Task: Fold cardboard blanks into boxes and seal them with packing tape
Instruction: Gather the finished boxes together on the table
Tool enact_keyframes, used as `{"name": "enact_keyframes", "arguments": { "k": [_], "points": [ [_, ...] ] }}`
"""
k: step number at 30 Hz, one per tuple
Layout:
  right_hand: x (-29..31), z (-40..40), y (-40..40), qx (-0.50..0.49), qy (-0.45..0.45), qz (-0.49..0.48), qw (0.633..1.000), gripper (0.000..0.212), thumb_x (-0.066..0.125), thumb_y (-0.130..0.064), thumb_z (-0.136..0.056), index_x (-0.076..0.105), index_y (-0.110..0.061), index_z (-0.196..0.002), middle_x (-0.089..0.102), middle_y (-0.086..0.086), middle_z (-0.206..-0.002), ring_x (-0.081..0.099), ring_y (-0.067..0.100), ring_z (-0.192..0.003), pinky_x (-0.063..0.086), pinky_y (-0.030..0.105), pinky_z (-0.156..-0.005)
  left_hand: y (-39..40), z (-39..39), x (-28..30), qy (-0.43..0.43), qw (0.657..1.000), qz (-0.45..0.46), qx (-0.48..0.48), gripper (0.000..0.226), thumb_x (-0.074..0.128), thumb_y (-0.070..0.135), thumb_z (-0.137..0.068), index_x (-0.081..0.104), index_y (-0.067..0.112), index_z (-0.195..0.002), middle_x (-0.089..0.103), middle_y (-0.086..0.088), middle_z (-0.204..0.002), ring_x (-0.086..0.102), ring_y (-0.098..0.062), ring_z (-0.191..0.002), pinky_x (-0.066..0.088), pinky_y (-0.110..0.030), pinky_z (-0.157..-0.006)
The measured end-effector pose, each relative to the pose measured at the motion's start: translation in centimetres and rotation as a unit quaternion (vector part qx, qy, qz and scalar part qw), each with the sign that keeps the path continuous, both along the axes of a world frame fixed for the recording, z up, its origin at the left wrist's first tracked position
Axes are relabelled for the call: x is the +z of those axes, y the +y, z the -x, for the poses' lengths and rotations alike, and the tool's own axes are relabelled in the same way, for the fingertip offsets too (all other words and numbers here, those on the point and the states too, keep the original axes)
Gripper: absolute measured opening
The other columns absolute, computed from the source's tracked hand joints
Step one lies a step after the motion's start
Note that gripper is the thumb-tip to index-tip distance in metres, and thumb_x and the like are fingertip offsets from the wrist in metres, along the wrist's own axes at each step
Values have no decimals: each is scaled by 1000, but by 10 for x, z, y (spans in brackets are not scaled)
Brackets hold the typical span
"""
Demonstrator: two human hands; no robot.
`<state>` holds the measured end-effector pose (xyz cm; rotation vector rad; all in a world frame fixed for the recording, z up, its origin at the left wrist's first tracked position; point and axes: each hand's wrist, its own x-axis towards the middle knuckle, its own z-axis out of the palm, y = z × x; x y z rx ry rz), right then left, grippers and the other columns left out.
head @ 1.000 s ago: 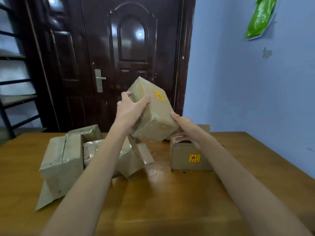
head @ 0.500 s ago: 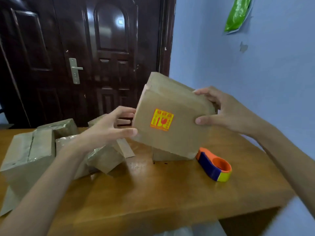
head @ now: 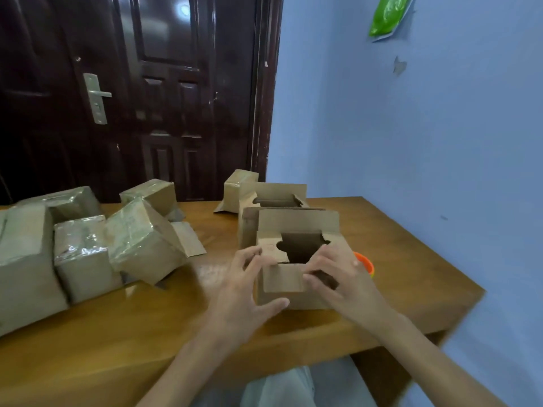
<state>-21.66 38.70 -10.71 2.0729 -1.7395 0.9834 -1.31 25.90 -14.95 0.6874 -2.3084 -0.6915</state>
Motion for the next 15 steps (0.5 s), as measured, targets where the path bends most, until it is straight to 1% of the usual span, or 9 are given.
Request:
{"name": "enact_keyframes", "arguments": {
  "k": [2, 4, 5, 6, 8, 9, 11, 13, 15],
  "points": [
    [-3, 0, -3, -22, -54, 38, 998, 7, 66, -19, -101, 71, -20, -97, 64, -11, -97, 63, 16, -95, 53, 38, -74, -5, 4, 1, 2, 998, 56, 33, 61, 79, 65, -78, 48, 52, -127, 21, 25, -159, 28, -3, -142, 39, -35, -111],
    [2, 4, -7, -48, -104, 62, 991, 9, 62, -19, -101, 70, -20, -100, 65, -11, -101, 65, 17, -99, 56, 36, -74, -12, 6, 4, -16, 993, 114, 31, 56, 73, 69, -81, 51, 49, -128, 25, 22, -161, 20, -5, -149, 26, -35, -110],
    [6, 6, -10, -54, -124, 64, 989, 11, 59, -22, -101, 70, -20, -102, 66, -11, -104, 65, 17, -102, 57, 34, -75, -15, 7, 6, -25, 990, 137, 23, 53, 66, 72, -85, 51, 47, -129, 30, 22, -159, 18, -6, -152, 23, -34, -110],
    [10, 8, -12, -56, -137, 64, 987, 15, 56, -26, -102, 70, -20, -103, 67, -10, -106, 66, 16, -104, 58, 32, -77, -18, 8, 7, -30, 987, 158, 14, 52, 57, 75, -88, 53, 45, -130, 37, 23, -155, 20, -6, -152, 23, -34, -111],
    [14, 9, -17, -51, -149, 74, 985, 24, 51, -32, -102, 70, -18, -105, 68, -7, -108, 67, 16, -104, 57, 30, -80, -25, 9, 7, -22, 980, 200, 8, 54, 41, 79, -92, 57, 41, -127, 51, 20, -145, 33, -8, -147, 36, -36, -113],
    [15, 9, -20, -49, -152, 82, 984, 26, 49, -32, -103, 71, -16, -105, 69, -6, -107, 67, 16, -104, 56, 29, -80, -28, 8, 5, -15, 977, 214, 10, 54, 38, 80, -95, 58, 40, -125, 55, 19, -141, 39, -9, -144, 42, -37, -112],
    [18, 9, -26, -48, -167, 85, 981, 24, 50, -27, -104, 71, -16, -105, 70, -8, -104, 68, 16, -102, 56, 30, -78, -35, 4, 4, -8, 974, 224, 20, 53, 37, 79, -96, 62, 39, -121, 60, 19, -137, 45, -11, -141, 49, -40, -107],
    [18, 8, -32, -56, -178, 72, 980, 19, 52, -23, -105, 71, -19, -104, 70, -13, -101, 68, 14, -97, 56, 31, -74, -39, -2, 2, -6, 976, 217, 29, 54, 40, 80, -95, 65, 40, -119, 63, 19, -134, 48, -11, -140, 51, -40, -104],
    [19, 6, -38, -63, -174, 69, 980, 19, 52, -26, -105, 71, -21, -102, 69, -15, -97, 68, 12, -93, 56, 30, -69, -39, -5, 2, 5, 980, 192, 41, 54, 43, 81, -92, 66, 39, -118, 66, 19, -131, 53, -10, -135, 54, -38, -100]
  ]
}}
